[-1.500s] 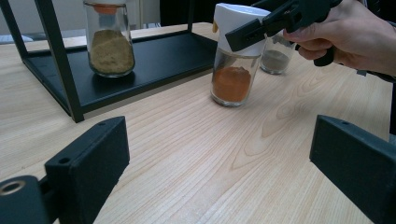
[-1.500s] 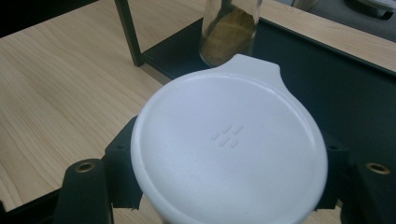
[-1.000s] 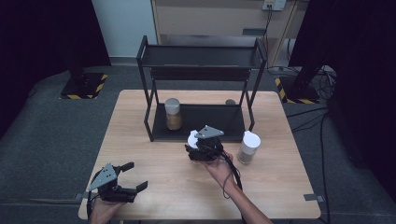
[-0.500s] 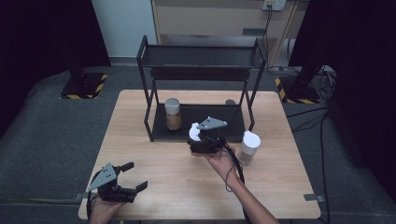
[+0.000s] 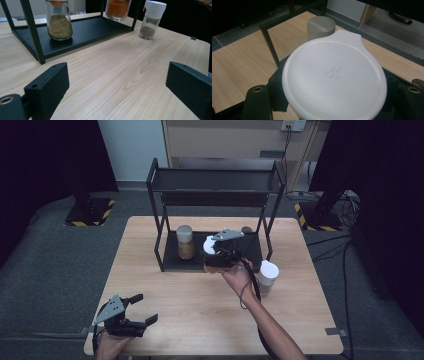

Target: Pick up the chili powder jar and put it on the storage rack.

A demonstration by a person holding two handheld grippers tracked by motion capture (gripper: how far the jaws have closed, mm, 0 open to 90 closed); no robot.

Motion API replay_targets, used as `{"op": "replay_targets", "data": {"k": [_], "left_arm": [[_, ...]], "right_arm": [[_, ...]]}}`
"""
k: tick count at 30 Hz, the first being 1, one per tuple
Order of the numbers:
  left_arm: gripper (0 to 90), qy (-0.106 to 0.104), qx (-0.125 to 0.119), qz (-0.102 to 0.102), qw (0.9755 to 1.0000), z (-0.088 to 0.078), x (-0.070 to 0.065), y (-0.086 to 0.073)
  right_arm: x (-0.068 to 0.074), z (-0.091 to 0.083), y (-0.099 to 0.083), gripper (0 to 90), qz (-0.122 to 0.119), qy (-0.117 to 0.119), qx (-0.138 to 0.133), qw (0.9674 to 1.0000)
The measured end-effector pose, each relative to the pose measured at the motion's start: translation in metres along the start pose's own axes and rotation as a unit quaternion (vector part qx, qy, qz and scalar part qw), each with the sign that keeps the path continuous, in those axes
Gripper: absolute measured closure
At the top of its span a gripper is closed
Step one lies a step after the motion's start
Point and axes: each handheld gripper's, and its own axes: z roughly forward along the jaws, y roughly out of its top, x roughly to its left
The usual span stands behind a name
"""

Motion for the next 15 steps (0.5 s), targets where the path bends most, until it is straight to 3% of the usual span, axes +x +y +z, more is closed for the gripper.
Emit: {"op": "replay_targets", "data": {"k": [15], "left_arm": [[3.8, 0.0, 0.001, -0.006, 1.0, 0.0, 0.001, -0.001]], "right_arm": [[-0.019, 0.033, 0.016, 31.4, 0.024, -0.02, -0.004, 0.9995]]}}
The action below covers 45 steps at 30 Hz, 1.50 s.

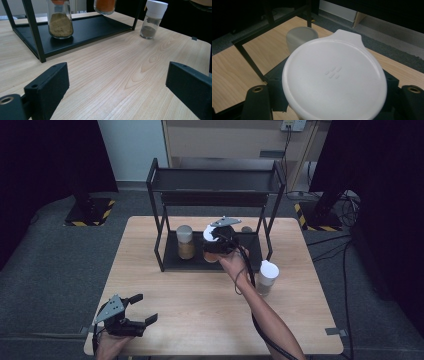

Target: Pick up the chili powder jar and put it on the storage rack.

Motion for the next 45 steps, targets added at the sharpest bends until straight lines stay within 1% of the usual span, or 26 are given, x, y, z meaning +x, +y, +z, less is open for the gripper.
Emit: {"op": "replay_targets", "data": {"k": [3, 6, 11, 12, 17, 19, 21, 25, 28, 30, 32, 33, 36, 38, 42, 45], "left_arm": [[3.8, -0.001, -0.001, -0.001, 1.0, 0.0, 0.001, 0.0], [3.8, -0.001, -0.002, -0.002, 1.0, 0.0, 0.001, -0.001], [3.8, -0.002, -0.002, -0.001, 1.0, 0.0, 0.001, -0.001], [3.8, -0.002, -0.002, -0.002, 1.0, 0.0, 0.001, -0.001], [3.9, -0.003, -0.002, -0.002, 1.0, 0.0, 0.002, -0.001], [3.9, -0.004, -0.002, -0.003, 1.0, 0.0, 0.002, -0.001], [3.9, -0.004, -0.002, -0.003, 1.0, 0.0, 0.002, -0.001], [3.9, -0.007, -0.003, -0.005, 1.0, 0.0, 0.003, -0.001], [3.9, -0.008, -0.004, -0.007, 0.9999, 0.0, 0.004, -0.002], [3.9, -0.009, -0.005, -0.007, 0.9999, 0.0, 0.004, -0.002], [3.9, -0.01, -0.005, -0.007, 0.9999, 0.0, 0.004, -0.002], [3.9, -0.009, -0.005, -0.007, 0.9999, 0.0, 0.004, -0.002], [3.9, -0.01, -0.005, -0.007, 0.9999, 0.0, 0.004, -0.002], [3.9, -0.01, -0.005, -0.008, 0.9999, 0.0, 0.004, -0.002], [3.9, -0.011, -0.005, -0.008, 0.9999, 0.0, 0.005, -0.002], [3.9, -0.011, -0.005, -0.007, 0.9999, 0.0, 0.005, -0.002]], "right_arm": [[0.001, 0.006, 0.002, 31.4, -0.003, -0.01, 0.002, 0.9999], [0.0, 0.013, 0.002, 31.4, 0.0, -0.017, 0.002, 0.9999], [-0.001, 0.025, -0.002, 31.4, 0.009, -0.03, -0.001, 0.9995], [-0.001, 0.028, -0.003, 31.4, 0.007, -0.033, -0.001, 0.9994], [-0.003, 0.038, -0.008, 31.4, 0.016, -0.039, 0.0, 0.9991], [-0.004, 0.044, -0.008, 31.4, 0.015, -0.04, 0.004, 0.9991], [-0.006, 0.048, -0.01, 31.4, 0.02, -0.039, 0.009, 0.999], [-0.006, 0.057, -0.016, 31.4, 0.015, -0.042, 0.009, 0.999], [-0.007, 0.063, -0.019, 31.4, 0.023, -0.043, 0.011, 0.9988], [-0.007, 0.067, -0.021, 31.4, 0.023, -0.045, 0.011, 0.9986], [-0.006, 0.07, -0.023, 31.4, 0.026, -0.049, 0.013, 0.9984], [-0.006, 0.071, -0.024, 31.4, 0.022, -0.049, 0.011, 0.9985], [-0.007, 0.074, -0.025, 31.3, 0.031, -0.045, 0.016, 0.9984], [-0.007, 0.076, -0.026, 31.3, 0.026, -0.045, 0.017, 0.9985], [-0.006, 0.079, -0.026, 31.3, 0.031, -0.044, 0.018, 0.9984], [-0.006, 0.081, -0.027, 31.3, 0.031, -0.045, 0.018, 0.9984]]}}
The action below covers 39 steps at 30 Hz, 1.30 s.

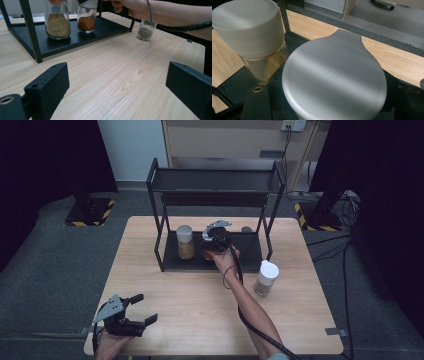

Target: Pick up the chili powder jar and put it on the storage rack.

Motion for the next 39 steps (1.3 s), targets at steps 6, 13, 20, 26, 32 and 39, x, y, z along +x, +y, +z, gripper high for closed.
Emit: {"op": "replay_targets", "data": {"k": [6, 13, 20, 26, 32, 39], "left_arm": [[3.9, -0.001, 0.0, 0.0, 1.0, 0.0, 0.0, 0.0], [3.9, -0.002, 0.001, 0.0, 1.0, 0.0, 0.0, 0.0], [4.0, -0.002, 0.001, 0.0, 1.0, 0.0, 0.0, 0.0], [4.1, -0.004, 0.002, -0.001, 1.0, 0.001, 0.0, 0.001], [4.0, -0.004, 0.003, 0.0, 1.0, 0.001, 0.0, 0.001], [4.0, -0.004, 0.003, 0.001, 1.0, 0.001, 0.0, 0.001]], "right_arm": [[-0.001, 0.002, -0.003, 31.3, 0.007, 0.0, -0.002, 1.0], [-0.002, 0.003, -0.004, 31.1, 0.002, 0.002, -0.005, 1.0], [-0.003, 0.003, -0.005, 30.8, -0.001, 0.003, -0.006, 1.0], [-0.002, 0.004, 0.0, 20.3, 0.004, 0.004, 0.015, 0.9999], [0.004, 0.0, 0.0, 7.8, -0.019, -0.005, 0.006, 0.9998], [0.004, -0.012, 0.01, 6.3, -0.023, -0.003, 0.0, 0.9997]]}}
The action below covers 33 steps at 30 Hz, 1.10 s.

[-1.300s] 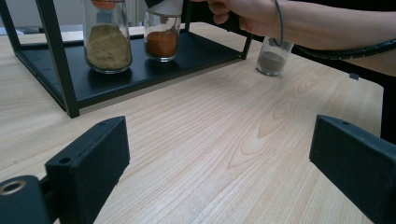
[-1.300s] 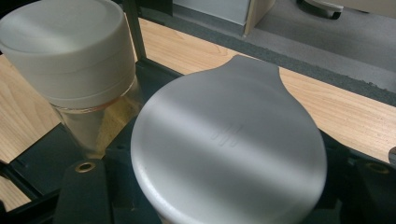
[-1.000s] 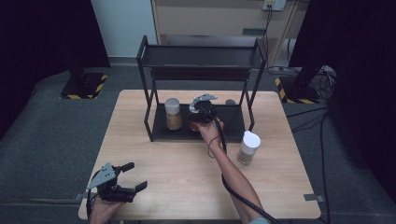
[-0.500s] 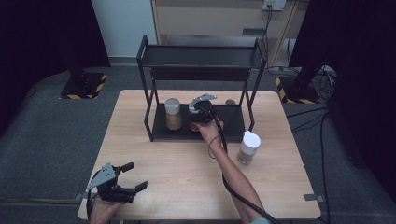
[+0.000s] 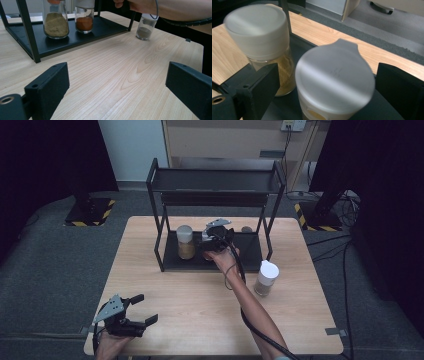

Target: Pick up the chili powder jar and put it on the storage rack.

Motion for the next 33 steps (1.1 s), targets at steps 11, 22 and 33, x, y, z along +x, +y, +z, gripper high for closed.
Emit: {"op": "replay_targets", "data": {"k": [11, 22, 33], "left_arm": [[4.0, 0.0, 0.001, 0.001, 1.0, 0.0, 0.0, 0.0], [4.0, 0.001, 0.003, 0.002, 1.0, 0.001, -0.001, 0.001], [4.0, 0.002, 0.005, 0.003, 1.0, 0.001, -0.001, 0.001]], "right_arm": [[-0.009, -0.03, 0.012, 6.4, -0.001, 0.029, -0.009, 0.9995], [-0.012, -0.073, 0.013, 6.5, -0.024, 0.06, -0.025, 0.9976], [-0.013, -0.122, 0.0, 7.2, -0.045, 0.086, -0.046, 0.9942]]}}
